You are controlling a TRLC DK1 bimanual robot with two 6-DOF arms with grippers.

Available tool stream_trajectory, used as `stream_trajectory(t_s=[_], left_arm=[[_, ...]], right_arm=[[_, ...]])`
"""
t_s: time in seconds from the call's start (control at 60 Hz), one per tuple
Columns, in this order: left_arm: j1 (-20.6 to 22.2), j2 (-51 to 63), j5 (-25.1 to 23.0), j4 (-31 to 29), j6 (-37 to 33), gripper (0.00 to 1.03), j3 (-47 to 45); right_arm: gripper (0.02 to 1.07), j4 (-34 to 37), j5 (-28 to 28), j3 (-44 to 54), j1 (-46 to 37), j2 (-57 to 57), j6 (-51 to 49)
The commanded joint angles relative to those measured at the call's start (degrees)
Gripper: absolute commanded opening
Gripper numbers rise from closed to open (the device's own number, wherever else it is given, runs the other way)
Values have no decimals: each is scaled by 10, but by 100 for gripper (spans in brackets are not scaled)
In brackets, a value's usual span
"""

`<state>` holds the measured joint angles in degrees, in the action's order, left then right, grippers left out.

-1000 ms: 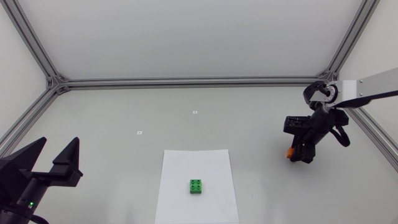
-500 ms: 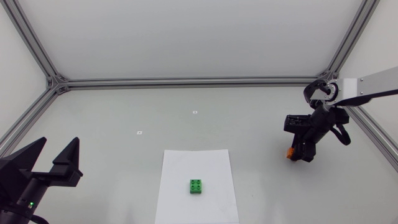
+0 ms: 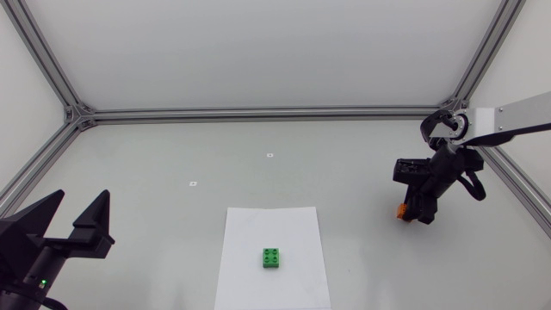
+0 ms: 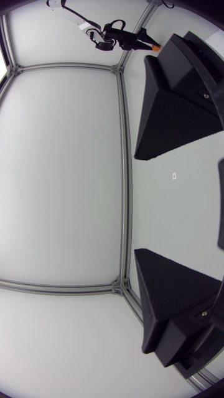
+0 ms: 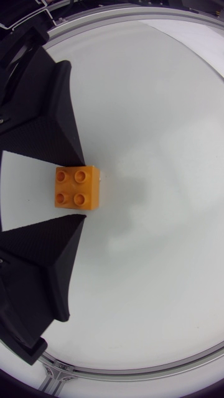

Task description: Pick up the orange 2x2 brick with the right arm and stack it on top of the green 2x2 brick in the center

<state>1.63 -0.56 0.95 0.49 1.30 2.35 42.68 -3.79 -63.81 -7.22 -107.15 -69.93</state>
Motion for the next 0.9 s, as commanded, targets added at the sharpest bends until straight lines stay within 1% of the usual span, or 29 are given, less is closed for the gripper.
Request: stream_trajectory(t_s=[0.0,0.033,0.1,0.117,0.183,0.2,0.217,0.4,0.517,0.7,0.883], left_arm=[[-1,-3,-2,-6,-3,99,-23],[-1,-3,-1,-6,-3,99,-23],[-1,-3,-1,-6,-3,99,-23],[-1,-3,-1,-6,-3,99,-23],[-1,-3,-1,-6,-3,99,-23],[-1,-3,-2,-6,-3,99,-23],[-1,-3,-1,-6,-3,99,-23],[-1,-3,-1,-6,-3,99,-23],[-1,-3,-2,-6,-3,99,-23],[-1,-3,-1,-6,-3,99,-23],[-1,-3,-1,-6,-3,99,-23]], right_arm=[[43,14,-7,-12,-2,-8,-10],[38,17,-10,-16,-3,-11,-10],[37,25,-11,-14,-5,-13,-13],[33,26,-13,-14,-5,-12,-13],[32,30,-13,-12,-6,-10,-15],[31,30,-12,-10,-6,-7,-15],[28,31,-13,-10,-6,-5,-15],[28,38,-5,16,6,58,-15],[28,65,-5,15,27,117,-10],[28,103,-5,14,107,193,37],[28,109,5,18,223,213,120]])
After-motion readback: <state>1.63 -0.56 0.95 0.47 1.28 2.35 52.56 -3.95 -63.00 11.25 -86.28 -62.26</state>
